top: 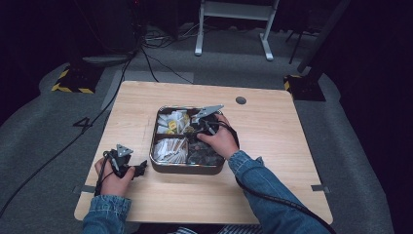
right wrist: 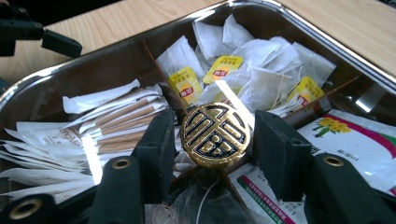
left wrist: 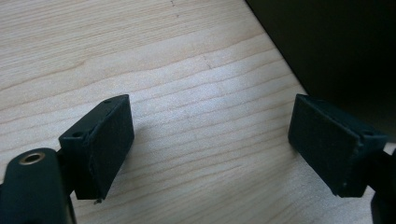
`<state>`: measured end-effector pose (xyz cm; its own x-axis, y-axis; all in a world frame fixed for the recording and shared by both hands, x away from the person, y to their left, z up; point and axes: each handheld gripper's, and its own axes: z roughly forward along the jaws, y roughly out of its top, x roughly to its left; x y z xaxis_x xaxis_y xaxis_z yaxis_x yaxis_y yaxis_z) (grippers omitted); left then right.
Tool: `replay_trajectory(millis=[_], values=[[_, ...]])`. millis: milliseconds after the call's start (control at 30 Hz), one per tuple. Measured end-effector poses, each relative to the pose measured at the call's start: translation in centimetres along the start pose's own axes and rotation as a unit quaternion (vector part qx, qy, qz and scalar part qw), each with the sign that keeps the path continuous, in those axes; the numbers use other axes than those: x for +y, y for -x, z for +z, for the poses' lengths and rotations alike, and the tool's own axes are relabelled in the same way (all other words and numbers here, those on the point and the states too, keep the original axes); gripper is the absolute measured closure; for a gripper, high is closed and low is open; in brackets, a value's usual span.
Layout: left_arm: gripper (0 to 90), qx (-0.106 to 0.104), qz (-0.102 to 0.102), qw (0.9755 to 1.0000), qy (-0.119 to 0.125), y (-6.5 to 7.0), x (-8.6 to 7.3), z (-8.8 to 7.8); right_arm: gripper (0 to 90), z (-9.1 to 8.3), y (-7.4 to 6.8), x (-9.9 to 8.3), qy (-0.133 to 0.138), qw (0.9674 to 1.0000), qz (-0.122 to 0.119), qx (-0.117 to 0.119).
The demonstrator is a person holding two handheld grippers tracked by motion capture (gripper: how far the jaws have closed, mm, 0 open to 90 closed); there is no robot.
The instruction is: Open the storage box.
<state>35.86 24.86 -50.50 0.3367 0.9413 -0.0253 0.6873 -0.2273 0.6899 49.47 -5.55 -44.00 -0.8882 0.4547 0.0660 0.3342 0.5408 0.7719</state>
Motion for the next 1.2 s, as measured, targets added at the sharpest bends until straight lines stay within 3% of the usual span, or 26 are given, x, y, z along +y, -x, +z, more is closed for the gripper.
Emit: replay_trajectory(millis=[133,200,767,900,1200], values=[[14.7,0.0,0.0,1.0,0.0,0.0,0.0,0.0,53.2,0.6,-0.2,0.1,-0.006,1.0,0.0,-0.001],[14.7,0.0,0.0,1.0,0.0,0.0,0.0,0.0,57.7,0.6,-0.4,0.1,-0.009,0.9998,-0.012,-0.014],[14.7,0.001,0.0,1.0,0.0,0.0,0.0,0.0,58.7,0.5,-0.8,0.1,-0.006,0.9993,-0.021,-0.031],[14.9,0.002,-0.001,1.0,0.0,0.1,0.0,0.0,58.8,0.2,-0.8,0.2,-0.002,0.9995,-0.016,-0.027],[15.2,0.001,0.0,1.0,0.001,0.1,0.1,0.1,58.7,-2.0,-0.9,1.5,0.021,0.9988,-0.029,-0.033]])
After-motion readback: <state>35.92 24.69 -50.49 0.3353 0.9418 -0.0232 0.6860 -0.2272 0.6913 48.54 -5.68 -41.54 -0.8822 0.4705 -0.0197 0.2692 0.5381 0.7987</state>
